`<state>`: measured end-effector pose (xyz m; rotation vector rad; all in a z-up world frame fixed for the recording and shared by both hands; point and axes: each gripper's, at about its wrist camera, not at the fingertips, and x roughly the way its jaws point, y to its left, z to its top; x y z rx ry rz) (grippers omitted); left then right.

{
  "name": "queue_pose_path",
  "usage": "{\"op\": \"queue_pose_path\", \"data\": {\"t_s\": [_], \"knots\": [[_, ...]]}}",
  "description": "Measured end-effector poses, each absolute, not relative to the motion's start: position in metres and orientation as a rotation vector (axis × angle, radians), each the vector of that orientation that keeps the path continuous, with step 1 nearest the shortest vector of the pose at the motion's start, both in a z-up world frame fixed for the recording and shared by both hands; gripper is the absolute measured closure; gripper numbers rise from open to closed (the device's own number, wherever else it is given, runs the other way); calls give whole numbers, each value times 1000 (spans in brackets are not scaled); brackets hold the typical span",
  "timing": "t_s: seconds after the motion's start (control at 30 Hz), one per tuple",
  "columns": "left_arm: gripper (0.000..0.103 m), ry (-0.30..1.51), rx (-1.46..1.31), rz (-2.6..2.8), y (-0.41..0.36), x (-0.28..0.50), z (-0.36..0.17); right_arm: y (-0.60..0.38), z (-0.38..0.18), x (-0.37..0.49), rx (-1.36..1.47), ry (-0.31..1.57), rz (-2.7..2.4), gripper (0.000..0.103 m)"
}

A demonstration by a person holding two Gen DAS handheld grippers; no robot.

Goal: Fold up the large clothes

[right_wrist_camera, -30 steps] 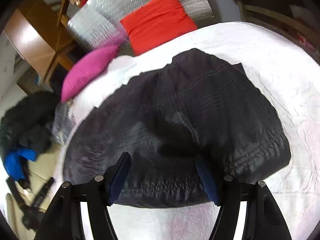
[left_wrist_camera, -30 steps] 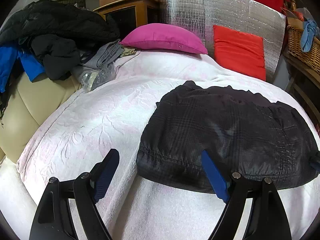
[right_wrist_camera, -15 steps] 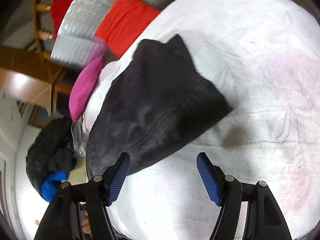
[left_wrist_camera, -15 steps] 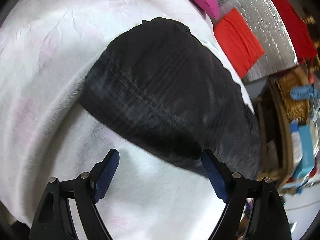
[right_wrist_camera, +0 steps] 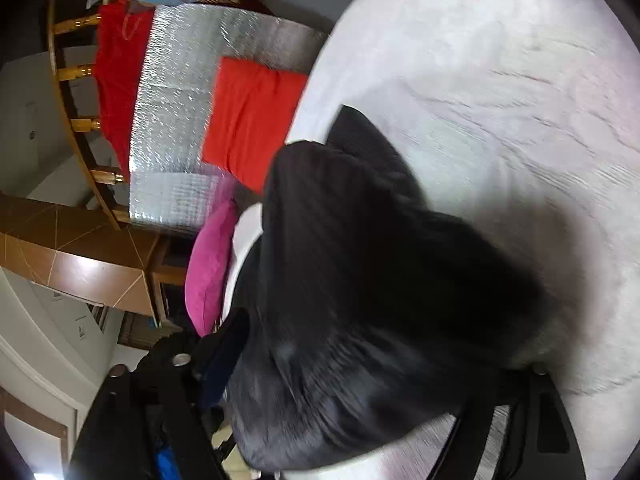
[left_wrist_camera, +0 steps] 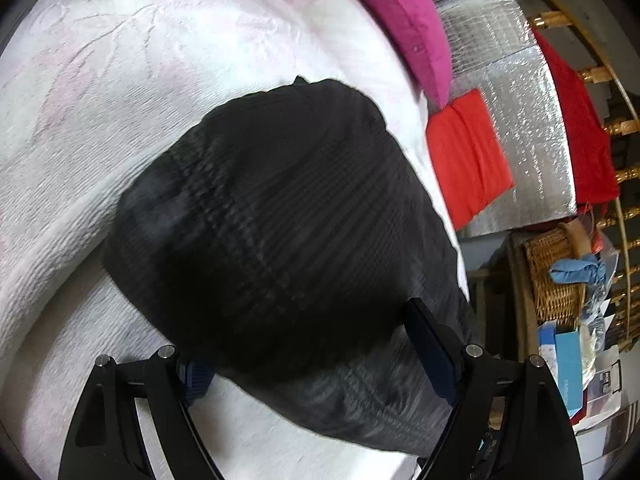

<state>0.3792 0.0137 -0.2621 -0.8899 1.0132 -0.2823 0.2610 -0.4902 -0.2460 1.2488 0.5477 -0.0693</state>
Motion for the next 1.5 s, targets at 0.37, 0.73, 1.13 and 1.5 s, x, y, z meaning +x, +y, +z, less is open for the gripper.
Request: {"op": "queue_pose_path", "data": {"t_s": [0.37,0.73,1.13,1.5], "knots": [[73,903,-760,-291,9,379,-237,-472,-221,270,1042,593,-176,62],[75,952,-712,-338,15,336,-222,-464,-194,234,916,595,-178,65],[34,1237,-899,-444,58,358,-271,-521,-236,206,1136,803,-29,30],[27,1172,-689,-437,121,371,-227,-634,-212,188,1134,676,29,14]]}}
